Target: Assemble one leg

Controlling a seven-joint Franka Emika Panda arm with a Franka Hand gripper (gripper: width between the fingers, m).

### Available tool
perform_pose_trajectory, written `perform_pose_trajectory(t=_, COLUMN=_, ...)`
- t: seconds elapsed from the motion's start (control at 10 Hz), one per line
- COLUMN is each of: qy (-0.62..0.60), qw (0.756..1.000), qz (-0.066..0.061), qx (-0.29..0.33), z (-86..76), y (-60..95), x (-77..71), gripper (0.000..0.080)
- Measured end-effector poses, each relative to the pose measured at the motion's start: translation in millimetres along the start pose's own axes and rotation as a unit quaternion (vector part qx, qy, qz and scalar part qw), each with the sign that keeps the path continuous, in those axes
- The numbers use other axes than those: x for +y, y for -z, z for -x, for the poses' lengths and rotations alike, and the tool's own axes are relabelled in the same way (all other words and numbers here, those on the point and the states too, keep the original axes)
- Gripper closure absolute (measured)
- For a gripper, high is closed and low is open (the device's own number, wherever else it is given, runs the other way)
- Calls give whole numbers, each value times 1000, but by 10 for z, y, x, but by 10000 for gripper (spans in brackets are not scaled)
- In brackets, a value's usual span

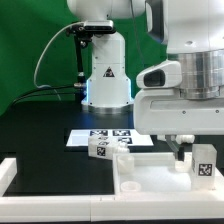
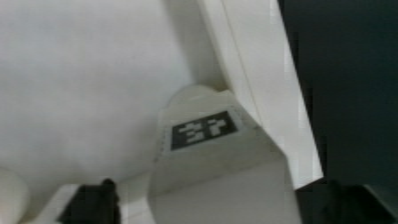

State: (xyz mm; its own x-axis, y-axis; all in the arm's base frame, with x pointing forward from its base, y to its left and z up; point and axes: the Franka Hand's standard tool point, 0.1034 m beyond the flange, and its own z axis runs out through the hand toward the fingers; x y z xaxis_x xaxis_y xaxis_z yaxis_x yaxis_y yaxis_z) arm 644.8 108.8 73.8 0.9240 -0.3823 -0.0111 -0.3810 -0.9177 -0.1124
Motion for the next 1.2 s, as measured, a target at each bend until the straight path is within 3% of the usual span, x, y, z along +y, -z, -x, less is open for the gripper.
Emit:
perform_pose_trajectory(t=0.1, qy=-16, qw=1000, qz=0, qx=0, z=1, y=0, x=-2, gripper=402)
perform_pose_trajectory(t=0.2, qy=-43, qw=999, qz=1, qx=-1, z=0, y=-3, x=14, gripper=512)
perform_pose_trajectory(t=0.6, qy=-239, qw=971, qz=1, qx=0, z=-9, y=-5, x=32, gripper=512)
perform_pose_trajectory(t=0.8, qy=-401, qw=916, qz=-8, qx=4, z=14, y=-7, x=37, gripper=512)
perform_pose_trajectory(t=1.0, qy=-517, qw=856, qz=-28, qx=-8, z=26, y=-6, x=36, gripper=512)
perform_pose_trajectory(t=1.2, qy=-574, qw=818, qz=-34, qx=-15, z=24, y=-7, x=35, gripper=512)
